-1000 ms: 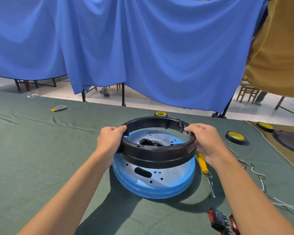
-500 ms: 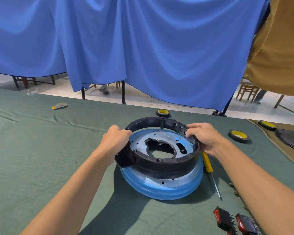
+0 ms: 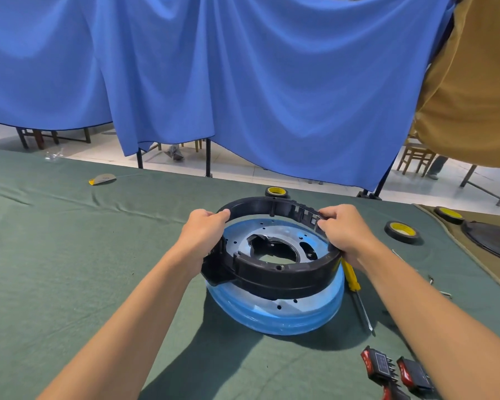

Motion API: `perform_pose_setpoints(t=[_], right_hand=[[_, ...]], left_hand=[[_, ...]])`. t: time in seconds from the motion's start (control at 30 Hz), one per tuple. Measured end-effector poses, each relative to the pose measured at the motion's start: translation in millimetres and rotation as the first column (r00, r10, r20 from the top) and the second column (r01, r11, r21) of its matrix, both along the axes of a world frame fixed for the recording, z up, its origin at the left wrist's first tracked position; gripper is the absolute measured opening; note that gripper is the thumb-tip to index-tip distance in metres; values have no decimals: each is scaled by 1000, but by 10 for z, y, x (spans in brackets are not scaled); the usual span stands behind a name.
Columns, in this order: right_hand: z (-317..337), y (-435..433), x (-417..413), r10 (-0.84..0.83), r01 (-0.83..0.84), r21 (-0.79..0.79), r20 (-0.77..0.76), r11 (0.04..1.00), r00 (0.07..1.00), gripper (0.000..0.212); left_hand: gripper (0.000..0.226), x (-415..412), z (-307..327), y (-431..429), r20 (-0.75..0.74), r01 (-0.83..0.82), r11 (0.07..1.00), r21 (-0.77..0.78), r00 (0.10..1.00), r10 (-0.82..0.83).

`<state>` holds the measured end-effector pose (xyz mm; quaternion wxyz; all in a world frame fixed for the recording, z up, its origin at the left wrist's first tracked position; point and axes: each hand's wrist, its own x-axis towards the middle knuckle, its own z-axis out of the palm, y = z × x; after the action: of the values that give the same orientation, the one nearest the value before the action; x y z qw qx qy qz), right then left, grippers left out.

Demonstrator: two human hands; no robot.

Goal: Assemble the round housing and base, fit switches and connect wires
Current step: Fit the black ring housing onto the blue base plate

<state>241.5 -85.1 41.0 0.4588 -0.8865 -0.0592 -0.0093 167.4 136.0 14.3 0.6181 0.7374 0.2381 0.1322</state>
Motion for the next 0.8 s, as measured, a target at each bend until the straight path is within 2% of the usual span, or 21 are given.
perform_pose_setpoints(t=[0.1,0.2,0.33,0.43,0.57,0.8], right_hand=[[90,-64,18,43,-43,-2,-29,999,999,22],[116,-127,-7,75,-71,57,-65,996,995,32],[59,-157,-59,103,-94,102,-88,990,991,38],[67,-122,-87,92,-88,99,-43,991,995,40],[79,-79,-82,84,-82,103,-19,991,996,26],[33,-107,-79,60,-56,116,-29,992,998,33]], left_hand=[[31,3,61,-30,21,-41,999,7,999,41],[45,6,72,-50,16,-18,999,35,1000,18],[24,-13,8,-48,39,44,993,112,998,-49],[18,-13,-39,-39,57,49,992,115,997,-56],[19,-3,-43,-34,63,46,992,115,997,-54],[44,-4,-52,-63,36,75,993,89,996,-78]])
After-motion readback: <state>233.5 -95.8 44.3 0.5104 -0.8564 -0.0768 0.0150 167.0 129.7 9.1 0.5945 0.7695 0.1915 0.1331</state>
